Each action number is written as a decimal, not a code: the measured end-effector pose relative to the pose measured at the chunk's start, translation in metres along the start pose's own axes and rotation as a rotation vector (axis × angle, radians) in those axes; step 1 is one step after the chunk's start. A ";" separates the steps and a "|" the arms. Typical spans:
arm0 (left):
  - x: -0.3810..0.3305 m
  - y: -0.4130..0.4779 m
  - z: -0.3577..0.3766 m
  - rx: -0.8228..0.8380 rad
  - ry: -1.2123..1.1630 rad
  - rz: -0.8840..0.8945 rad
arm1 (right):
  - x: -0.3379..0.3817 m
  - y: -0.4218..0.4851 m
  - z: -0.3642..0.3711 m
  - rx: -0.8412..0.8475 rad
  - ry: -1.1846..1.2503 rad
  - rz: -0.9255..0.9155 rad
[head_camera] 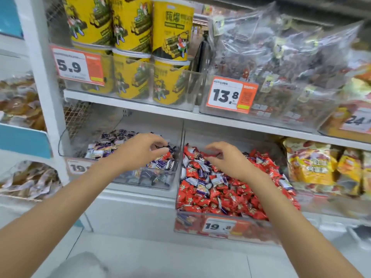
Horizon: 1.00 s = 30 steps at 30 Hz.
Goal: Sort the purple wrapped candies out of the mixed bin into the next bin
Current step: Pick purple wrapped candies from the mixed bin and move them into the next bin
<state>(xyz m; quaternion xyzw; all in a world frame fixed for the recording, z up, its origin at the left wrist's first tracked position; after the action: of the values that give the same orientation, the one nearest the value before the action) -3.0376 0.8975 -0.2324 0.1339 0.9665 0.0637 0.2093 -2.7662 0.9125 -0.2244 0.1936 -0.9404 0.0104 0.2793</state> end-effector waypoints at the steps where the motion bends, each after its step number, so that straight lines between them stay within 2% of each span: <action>1: -0.012 -0.001 0.009 0.010 -0.107 -0.006 | -0.011 -0.009 -0.001 0.021 0.015 0.025; 4: -0.032 -0.003 0.035 0.076 -0.335 -0.082 | -0.033 -0.019 0.003 0.057 0.064 0.049; 7: -0.033 0.001 0.047 0.051 -0.424 -0.121 | -0.037 -0.009 0.015 0.069 0.124 0.083; 11: -0.030 0.004 0.052 0.002 -0.458 -0.171 | -0.031 0.012 0.049 0.270 -0.066 0.033; 12: -0.030 0.004 0.054 -0.003 -0.464 -0.174 | -0.034 0.016 0.051 0.278 -0.095 0.034; 14: -0.029 0.005 0.057 -0.011 -0.484 -0.171 | -0.045 0.021 0.042 0.217 -0.040 0.047; 18: -0.026 0.010 0.059 -0.005 -0.510 -0.153 | -0.062 0.016 0.008 0.128 0.220 0.096; 23: -0.023 0.012 0.059 0.056 -0.547 -0.141 | -0.059 0.015 -0.007 0.079 0.267 0.168; 27: -0.022 0.009 0.061 0.054 -0.592 -0.140 | -0.050 0.040 0.010 -0.003 0.320 0.197; 30: -0.021 0.009 0.063 0.050 -0.588 -0.135 | -0.047 0.059 0.037 0.049 0.317 0.148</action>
<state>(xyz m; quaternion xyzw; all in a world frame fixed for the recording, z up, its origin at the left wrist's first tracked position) -2.9907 0.9042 -0.2802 0.0873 0.8724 -0.0156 0.4806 -2.7715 0.9794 -0.2748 0.1264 -0.8957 0.0841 0.4180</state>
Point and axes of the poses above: each hand's wrist, its own y-axis towards the middle knuckle, its own z-axis out of the palm, x = y × z, the point moved 1 cm from there along y, towards the middle knuckle, and after that the axes turned 7 degrees about y, right-handed, at the moved point
